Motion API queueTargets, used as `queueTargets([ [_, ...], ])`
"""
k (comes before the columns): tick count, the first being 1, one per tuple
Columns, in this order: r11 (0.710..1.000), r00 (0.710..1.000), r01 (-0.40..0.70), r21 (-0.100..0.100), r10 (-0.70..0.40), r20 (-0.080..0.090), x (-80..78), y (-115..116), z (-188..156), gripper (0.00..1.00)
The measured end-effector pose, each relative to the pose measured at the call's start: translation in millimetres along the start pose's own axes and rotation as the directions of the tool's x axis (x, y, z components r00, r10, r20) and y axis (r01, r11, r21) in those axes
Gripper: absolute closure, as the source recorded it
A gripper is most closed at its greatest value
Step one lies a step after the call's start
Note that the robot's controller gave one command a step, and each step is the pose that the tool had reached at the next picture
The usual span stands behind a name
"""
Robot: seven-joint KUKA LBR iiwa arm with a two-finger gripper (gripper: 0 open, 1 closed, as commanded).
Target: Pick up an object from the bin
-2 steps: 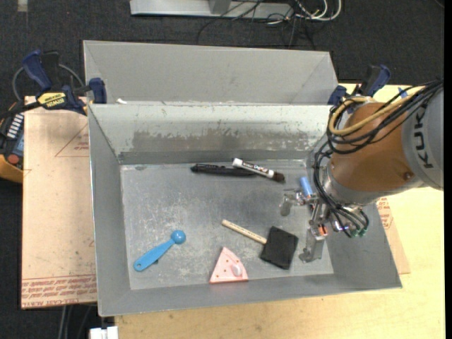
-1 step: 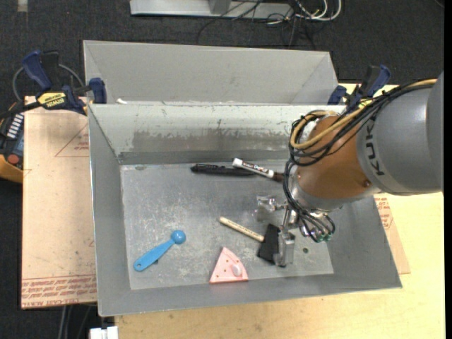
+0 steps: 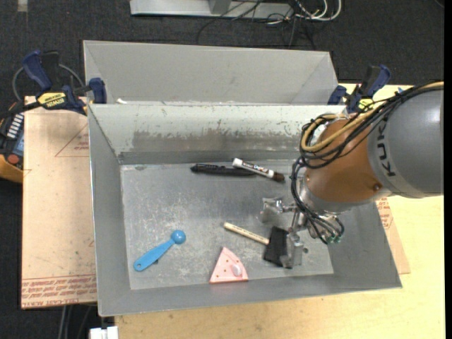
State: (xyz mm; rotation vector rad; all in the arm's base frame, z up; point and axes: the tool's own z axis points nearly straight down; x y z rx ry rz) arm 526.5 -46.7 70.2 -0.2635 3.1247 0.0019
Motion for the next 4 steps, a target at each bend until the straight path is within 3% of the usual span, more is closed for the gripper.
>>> queueTargets([
  [1,0.999,0.999,-0.043,-0.003,0.043,0.003,-14.4,12.1,-0.9,1.0],
  [4,0.999,0.999,-0.042,-0.004,0.042,0.0,-13.4,12.8,-10.2,1.0],
])
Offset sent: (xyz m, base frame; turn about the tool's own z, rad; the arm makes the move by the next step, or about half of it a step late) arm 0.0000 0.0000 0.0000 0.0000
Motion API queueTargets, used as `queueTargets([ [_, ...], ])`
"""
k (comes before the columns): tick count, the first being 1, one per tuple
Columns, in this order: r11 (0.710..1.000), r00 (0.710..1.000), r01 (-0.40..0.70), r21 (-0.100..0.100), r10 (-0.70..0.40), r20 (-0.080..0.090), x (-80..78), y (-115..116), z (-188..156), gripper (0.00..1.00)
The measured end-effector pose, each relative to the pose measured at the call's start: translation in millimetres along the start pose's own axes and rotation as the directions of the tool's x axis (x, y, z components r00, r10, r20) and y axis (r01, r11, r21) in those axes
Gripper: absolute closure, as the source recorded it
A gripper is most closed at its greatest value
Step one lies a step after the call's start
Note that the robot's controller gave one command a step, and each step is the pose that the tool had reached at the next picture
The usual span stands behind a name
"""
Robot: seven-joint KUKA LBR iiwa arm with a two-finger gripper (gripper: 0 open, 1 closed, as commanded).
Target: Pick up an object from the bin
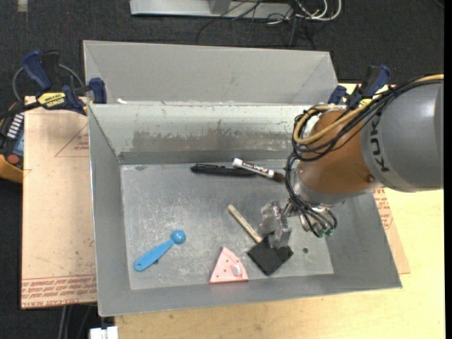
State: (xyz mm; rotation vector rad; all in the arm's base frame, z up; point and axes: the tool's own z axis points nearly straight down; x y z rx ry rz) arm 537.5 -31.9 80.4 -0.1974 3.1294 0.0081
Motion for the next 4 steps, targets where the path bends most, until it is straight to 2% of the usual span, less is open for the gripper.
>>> queueTargets([
  [1,1.0,1.0,0.001,-0.002,-0.001,-0.009,2.4,1.0,-12.2,1.0],
  [4,1.0,1.0,0.002,-0.002,-0.002,-0.004,0.6,1.5,-68.3,1.0],
])
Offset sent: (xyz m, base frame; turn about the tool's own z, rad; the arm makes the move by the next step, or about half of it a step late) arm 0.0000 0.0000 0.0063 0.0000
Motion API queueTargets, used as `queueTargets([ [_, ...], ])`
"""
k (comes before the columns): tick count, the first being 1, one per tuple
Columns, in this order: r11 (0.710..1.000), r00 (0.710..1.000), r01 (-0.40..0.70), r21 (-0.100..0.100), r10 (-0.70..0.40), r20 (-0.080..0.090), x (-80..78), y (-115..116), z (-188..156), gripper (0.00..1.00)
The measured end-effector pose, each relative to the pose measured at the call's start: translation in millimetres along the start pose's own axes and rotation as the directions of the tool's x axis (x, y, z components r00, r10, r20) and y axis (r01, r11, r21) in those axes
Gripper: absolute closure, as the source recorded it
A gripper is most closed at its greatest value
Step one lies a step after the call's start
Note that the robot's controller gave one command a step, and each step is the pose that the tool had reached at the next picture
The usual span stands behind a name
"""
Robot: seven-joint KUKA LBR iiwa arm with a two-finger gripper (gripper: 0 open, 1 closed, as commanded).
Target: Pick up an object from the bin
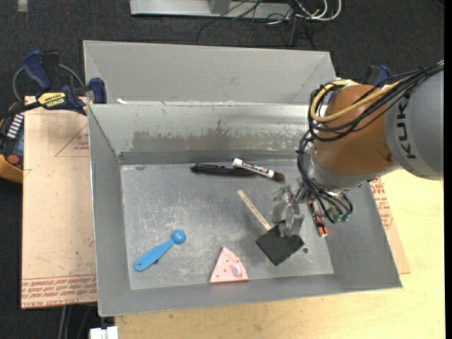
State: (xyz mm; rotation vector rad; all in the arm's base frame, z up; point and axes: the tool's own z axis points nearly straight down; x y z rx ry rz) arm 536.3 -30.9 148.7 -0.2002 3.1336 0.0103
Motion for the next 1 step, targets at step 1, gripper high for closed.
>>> queueTargets([
  [1,1.0,1.0,0.0,0.0,0.0,0.001,0.0,0.4,-14.5,1.0],
])
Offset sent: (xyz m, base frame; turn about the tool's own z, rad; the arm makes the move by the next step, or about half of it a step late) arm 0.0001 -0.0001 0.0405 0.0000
